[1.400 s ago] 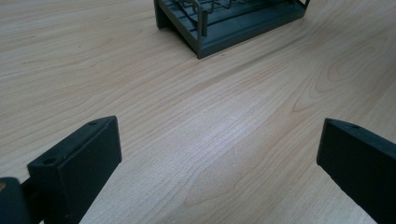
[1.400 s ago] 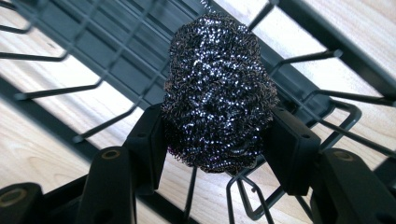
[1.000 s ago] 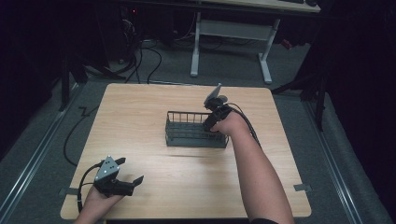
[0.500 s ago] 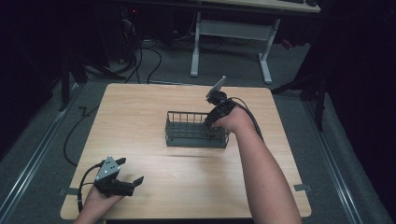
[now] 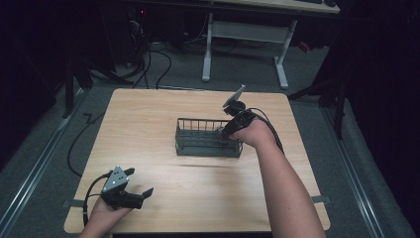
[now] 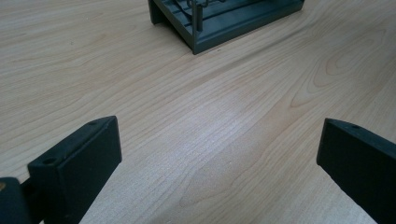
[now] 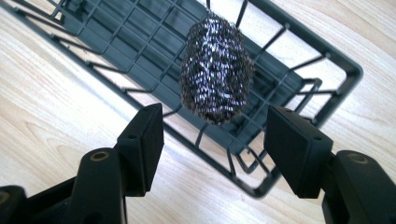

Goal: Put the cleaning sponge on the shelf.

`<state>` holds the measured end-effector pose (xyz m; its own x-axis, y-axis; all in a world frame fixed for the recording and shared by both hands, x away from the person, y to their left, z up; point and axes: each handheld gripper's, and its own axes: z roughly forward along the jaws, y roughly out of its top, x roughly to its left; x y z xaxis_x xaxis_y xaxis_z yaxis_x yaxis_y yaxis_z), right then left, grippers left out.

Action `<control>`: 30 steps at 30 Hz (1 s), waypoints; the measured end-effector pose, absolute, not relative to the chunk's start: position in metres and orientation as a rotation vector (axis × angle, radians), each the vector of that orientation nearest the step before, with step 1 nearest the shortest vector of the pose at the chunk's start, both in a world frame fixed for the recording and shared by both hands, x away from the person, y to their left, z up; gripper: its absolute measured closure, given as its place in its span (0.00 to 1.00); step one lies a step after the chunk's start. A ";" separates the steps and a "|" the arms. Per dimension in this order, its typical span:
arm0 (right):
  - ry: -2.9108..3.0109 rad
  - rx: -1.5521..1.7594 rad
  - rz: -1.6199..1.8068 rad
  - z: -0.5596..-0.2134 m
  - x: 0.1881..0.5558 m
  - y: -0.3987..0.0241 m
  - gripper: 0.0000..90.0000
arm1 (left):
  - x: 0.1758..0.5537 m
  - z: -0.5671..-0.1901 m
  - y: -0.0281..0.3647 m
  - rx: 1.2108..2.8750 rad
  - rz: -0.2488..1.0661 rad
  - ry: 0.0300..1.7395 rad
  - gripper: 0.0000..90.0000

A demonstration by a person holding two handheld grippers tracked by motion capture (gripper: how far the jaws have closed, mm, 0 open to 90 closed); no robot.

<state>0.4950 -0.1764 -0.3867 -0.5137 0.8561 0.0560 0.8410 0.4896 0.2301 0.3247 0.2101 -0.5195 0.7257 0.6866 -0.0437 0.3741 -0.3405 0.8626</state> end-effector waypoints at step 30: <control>2.546 1.424 0.620 -0.419 0.396 -0.240 0.37 | 0.325 -0.522 0.204 1.990 0.411 0.804 0.01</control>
<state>0.3965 -0.2399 -0.4191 -0.5345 0.8429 0.0617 0.7769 0.4612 0.4288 0.3251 0.2040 -0.5223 0.7307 0.6820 -0.0309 0.3747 -0.3628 0.8532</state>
